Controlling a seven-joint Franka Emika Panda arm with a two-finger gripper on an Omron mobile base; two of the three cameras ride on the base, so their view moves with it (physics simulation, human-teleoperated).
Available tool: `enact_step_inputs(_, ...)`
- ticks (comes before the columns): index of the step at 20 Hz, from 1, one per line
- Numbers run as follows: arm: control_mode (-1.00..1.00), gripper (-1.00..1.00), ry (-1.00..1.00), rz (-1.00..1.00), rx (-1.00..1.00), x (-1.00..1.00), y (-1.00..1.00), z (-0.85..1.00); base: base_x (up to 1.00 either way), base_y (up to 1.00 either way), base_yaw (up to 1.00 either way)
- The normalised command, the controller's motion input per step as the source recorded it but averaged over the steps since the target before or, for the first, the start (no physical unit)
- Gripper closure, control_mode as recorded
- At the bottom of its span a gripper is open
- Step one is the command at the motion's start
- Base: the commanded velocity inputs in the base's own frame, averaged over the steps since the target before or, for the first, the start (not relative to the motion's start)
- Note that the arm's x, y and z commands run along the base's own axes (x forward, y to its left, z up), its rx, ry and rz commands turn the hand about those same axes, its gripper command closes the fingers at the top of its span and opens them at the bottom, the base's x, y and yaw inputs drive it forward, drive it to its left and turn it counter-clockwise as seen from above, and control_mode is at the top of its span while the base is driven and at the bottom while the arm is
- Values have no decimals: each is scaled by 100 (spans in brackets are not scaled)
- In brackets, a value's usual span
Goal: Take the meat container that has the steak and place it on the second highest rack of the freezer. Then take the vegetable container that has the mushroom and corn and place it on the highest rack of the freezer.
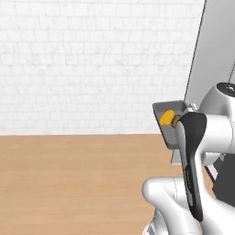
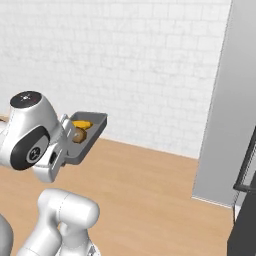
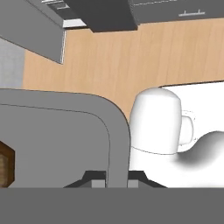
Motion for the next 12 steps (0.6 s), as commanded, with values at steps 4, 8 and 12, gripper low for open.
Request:
enact_step_inputs(4, 100, 100, 0, 0, 0, 0, 0, 0, 87, 44, -26)
enact_step_inputs(8, 100, 100, 0, 0, 0, 0, 0, 0, 71, 57, -38)
enact_step_inputs(12, 100, 100, 0, 0, 0, 0, 0, 0, 50, 56, -60)
